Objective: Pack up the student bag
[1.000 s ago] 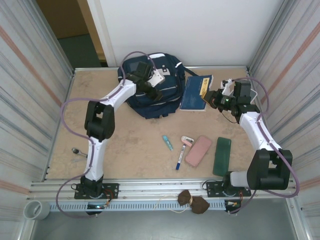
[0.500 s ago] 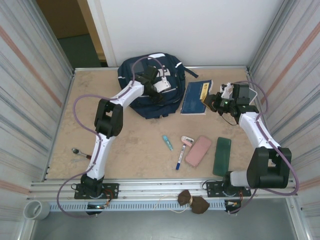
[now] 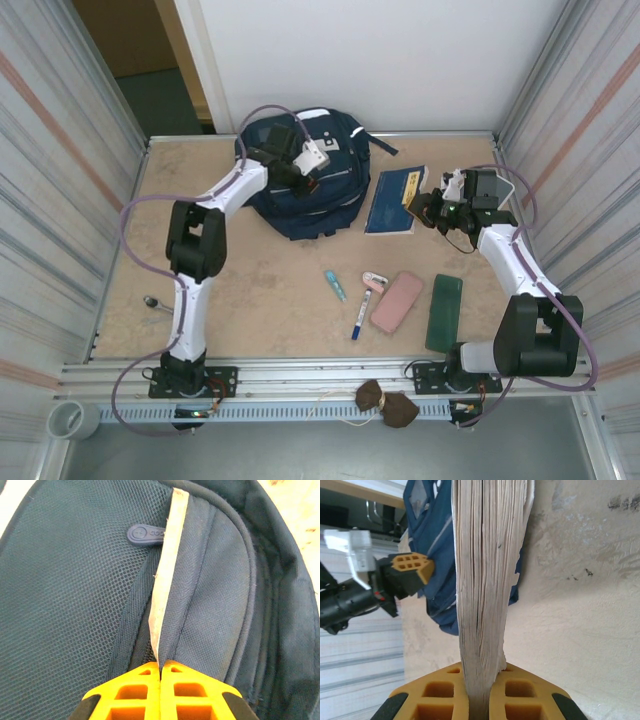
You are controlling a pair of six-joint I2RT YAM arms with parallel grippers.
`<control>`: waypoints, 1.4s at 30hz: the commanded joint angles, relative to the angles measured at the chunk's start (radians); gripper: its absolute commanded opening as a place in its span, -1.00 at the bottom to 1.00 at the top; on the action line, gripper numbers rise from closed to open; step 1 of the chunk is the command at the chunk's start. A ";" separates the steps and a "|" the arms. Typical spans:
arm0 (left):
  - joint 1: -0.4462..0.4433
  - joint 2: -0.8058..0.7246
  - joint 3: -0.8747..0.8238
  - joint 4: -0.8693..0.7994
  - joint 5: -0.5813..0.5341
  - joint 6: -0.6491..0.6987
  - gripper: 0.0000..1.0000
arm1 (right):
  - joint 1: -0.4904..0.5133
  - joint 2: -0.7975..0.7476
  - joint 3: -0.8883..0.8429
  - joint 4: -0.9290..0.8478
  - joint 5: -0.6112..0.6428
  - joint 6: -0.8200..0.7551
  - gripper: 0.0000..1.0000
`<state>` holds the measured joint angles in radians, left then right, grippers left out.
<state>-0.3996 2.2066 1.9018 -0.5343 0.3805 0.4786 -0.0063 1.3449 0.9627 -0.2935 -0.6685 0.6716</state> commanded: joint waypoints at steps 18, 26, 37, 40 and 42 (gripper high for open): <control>0.099 -0.145 0.103 0.079 0.255 -0.363 -1.00 | 0.188 0.204 0.002 0.322 -0.101 0.216 -1.00; 0.107 -0.133 0.172 0.063 0.282 -0.392 -1.00 | 0.276 0.357 0.099 0.521 0.006 0.363 -1.00; 0.108 -0.117 0.221 0.063 0.306 -0.432 -1.00 | 0.406 0.676 0.340 0.857 0.333 0.584 -1.00; 0.108 -0.086 0.233 0.071 0.318 -0.453 -1.00 | 0.444 0.796 0.447 0.897 0.437 0.628 -0.95; 0.108 -0.081 0.237 0.074 0.329 -0.463 -1.00 | 0.465 0.874 0.532 0.904 0.503 0.644 -0.84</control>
<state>-0.2943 2.1372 2.0796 -0.5144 0.6273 0.0517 0.4316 2.1452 1.4048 0.5056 -0.3134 1.2564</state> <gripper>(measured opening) 0.063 0.091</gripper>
